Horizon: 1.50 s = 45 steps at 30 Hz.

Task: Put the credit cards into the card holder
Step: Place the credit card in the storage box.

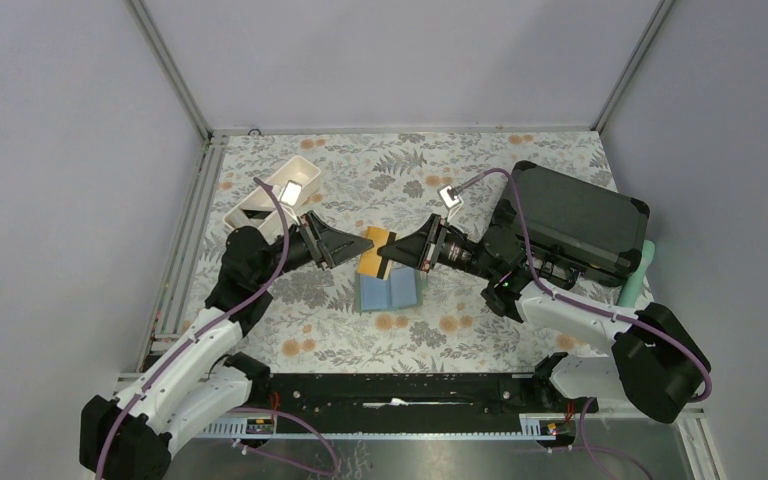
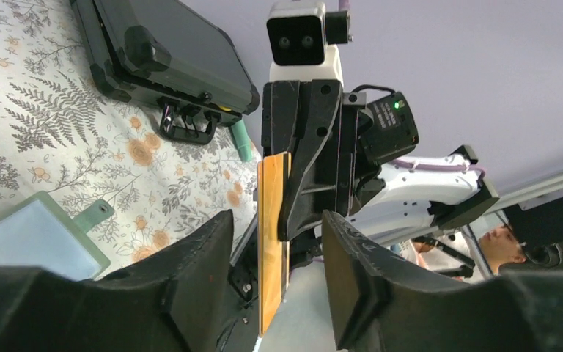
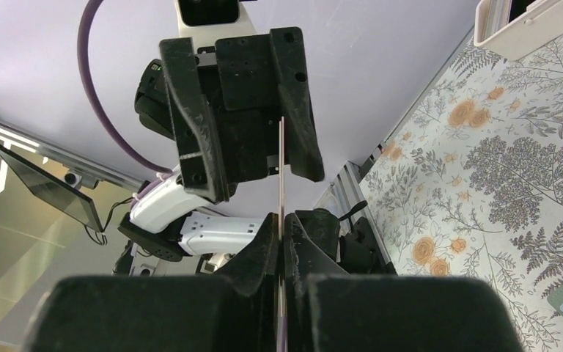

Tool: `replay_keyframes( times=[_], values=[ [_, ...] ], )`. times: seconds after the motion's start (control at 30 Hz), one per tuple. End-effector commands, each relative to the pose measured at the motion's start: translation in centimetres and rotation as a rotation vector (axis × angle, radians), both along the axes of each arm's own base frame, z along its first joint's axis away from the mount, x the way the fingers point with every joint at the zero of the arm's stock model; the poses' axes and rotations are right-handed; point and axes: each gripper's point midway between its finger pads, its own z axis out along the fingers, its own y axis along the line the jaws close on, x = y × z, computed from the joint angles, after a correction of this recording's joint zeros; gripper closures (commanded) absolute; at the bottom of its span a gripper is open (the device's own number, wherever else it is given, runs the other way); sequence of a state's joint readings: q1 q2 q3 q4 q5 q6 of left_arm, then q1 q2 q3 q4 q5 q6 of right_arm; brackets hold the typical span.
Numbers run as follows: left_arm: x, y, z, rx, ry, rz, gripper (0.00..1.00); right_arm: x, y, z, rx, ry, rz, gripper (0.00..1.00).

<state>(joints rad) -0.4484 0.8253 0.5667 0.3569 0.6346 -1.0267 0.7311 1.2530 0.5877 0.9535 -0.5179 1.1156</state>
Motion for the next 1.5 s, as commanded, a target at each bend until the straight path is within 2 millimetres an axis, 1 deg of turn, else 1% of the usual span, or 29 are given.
replay_keyframes(
  times=[0.0,0.03,0.1,0.13,0.2,0.23,0.4,0.63,0.8,0.93,1.03,1.07,1.13,1.17,1.2,1.23,1.3,1.33,1.47],
  values=[
    [-1.4,-0.6,0.5,-0.002,-0.070,-0.093,0.43,-0.7,-0.3,1.9,0.024,-0.085,0.028,1.00],
    [-1.5,-0.7,0.3,0.001,-0.067,-0.106,0.40,-0.9,-0.3,1.9,0.020,-0.092,0.036,1.00],
    [-2.0,-0.9,0.1,0.008,-0.072,-0.140,0.40,-1.1,-0.2,1.8,0.005,-0.104,0.054,1.00],
    [-2.1,-0.9,0.0,0.013,-0.075,-0.150,0.44,-1.2,-0.2,1.7,-0.003,-0.109,0.059,1.00],
    [-2.3,-1.0,-0.2,0.018,-0.078,-0.165,0.56,-1.4,-0.2,1.5,-0.020,-0.119,0.071,1.00],
    [-2.4,-1.0,-0.2,0.019,-0.080,-0.168,0.60,-1.4,-0.2,1.4,-0.027,-0.119,0.073,1.00],
    [-2.5,-0.8,-0.1,0.026,-0.097,-0.157,0.75,-1.2,-0.7,0.7,-0.054,-0.101,0.067,1.00],
    [-2.5,-0.8,-0.2,0.022,-0.106,-0.157,0.76,-1.4,-1.1,0.7,-0.061,-0.107,0.091,1.00],
    [-2.4,-0.9,0.3,-0.004,-0.105,-0.164,0.90,-1.6,-1.2,0.0,-0.094,-0.105,0.117,1.00],
    [-2.6,-1.0,0.2,-0.007,-0.104,-0.182,1.00,-1.7,-1.2,0.0,-0.096,-0.106,0.124,1.00],
    [-2.8,-1.0,0.2,-0.007,-0.110,-0.190,1.00,-1.6,-1.3,-0.2,-0.102,-0.099,0.121,1.00],
    [-2.9,-1.0,0.2,-0.007,-0.112,-0.191,1.00,-1.5,-1.4,-0.3,-0.104,-0.096,0.117,0.99],
    [-2.9,-0.9,0.1,-0.009,-0.111,-0.182,1.00,-1.2,-1.6,-0.5,-0.106,-0.087,0.100,0.82],
    [-2.8,-0.8,0.0,-0.010,-0.109,-0.168,1.00,-1.1,-1.7,-0.6,-0.106,-0.085,0.091,0.68],
    [-2.7,-0.7,0.1,-0.014,-0.112,-0.153,1.00,-1.0,-1.8,-0.6,-0.105,-0.085,0.082,0.57],
    [-2.6,-0.5,0.1,-0.019,-0.117,-0.134,1.00,-0.9,-1.9,-0.6,-0.105,-0.084,0.075,0.52],
    [-2.5,-0.3,0.3,-0.023,-0.124,-0.114,1.00,-0.8,-2.1,-0.7,-0.105,-0.080,0.061,0.47],
    [-2.5,-0.3,0.2,-0.022,-0.123,-0.111,1.00,-0.7,-2.1,-0.7,-0.104,-0.078,0.054,0.46],
    [-2.1,-0.2,-0.1,-0.015,-0.110,-0.086,1.00,-0.5,-2.4,-0.5,-0.096,-0.076,0.025,0.46]
  ],
)
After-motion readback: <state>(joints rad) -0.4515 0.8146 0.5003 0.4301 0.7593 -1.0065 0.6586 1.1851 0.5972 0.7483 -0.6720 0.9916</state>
